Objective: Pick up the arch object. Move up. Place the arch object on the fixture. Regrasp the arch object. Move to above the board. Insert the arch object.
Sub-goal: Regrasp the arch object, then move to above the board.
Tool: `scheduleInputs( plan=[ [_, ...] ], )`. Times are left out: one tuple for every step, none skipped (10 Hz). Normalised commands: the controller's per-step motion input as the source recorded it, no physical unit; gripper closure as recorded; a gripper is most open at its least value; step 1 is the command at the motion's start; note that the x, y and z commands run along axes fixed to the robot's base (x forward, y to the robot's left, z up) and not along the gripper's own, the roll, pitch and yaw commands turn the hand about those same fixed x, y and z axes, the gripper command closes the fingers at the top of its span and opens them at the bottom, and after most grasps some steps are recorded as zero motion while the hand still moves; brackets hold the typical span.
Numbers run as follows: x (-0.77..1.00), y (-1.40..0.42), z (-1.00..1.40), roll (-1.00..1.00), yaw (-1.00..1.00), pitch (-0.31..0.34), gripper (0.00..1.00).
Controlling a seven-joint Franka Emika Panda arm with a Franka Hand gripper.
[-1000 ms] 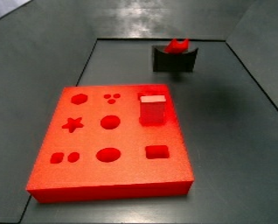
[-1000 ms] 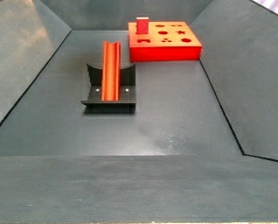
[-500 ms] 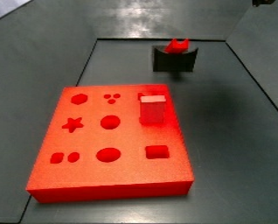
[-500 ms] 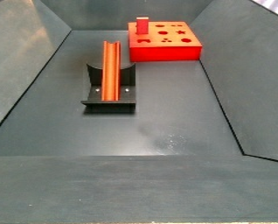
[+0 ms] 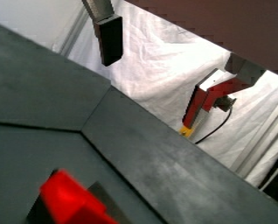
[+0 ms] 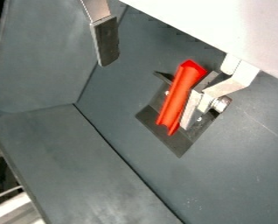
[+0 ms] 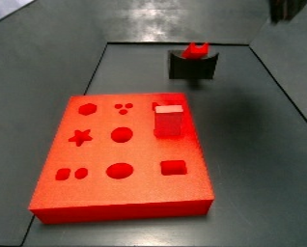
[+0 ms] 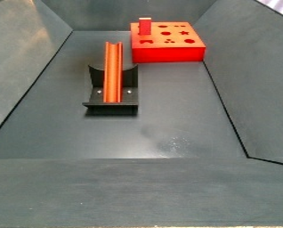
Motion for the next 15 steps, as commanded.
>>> scheduleInputs(
  plan=[
    [0.06,0.04,-1.00,0.14,0.16,-0.020,0.00],
    [0.07,0.04,-1.00,0.10,0.14,-0.063,0.00],
    [0.08,0.03,-1.00,0.08,0.11,-0.088,0.00],
    [0.09,0.03,-1.00,0.08,0.09,-0.098,0.00],
    [0.10,0.02,-1.00,0.08,0.05,-0.104,0.00],
    [0.11,0.02,-1.00,0.08,0.02,-0.095,0.00],
    [0.12,0.01,-0.97,0.08,0.00,-0.083,0.00],
    [0.10,0.01,-0.75,0.08,-0.02,-0.062,0.00],
    [0.10,0.01,-0.64,0.07,-0.02,-0.046,0.00],
    [0.09,0.00,-0.42,0.08,-0.03,-0.019,0.00],
    [0.09,0.00,-0.26,0.08,-0.02,-0.004,0.00],
    [0.00,0.00,0.00,0.00,0.00,0.000,1.00],
    [-0.10,-0.17,1.00,0.08,0.22,-0.148,1.00],
    [-0.10,-0.18,1.00,0.07,0.21,-0.150,1.00],
    [-0.10,-0.17,1.00,0.06,0.16,-0.168,1.00]
  ],
)
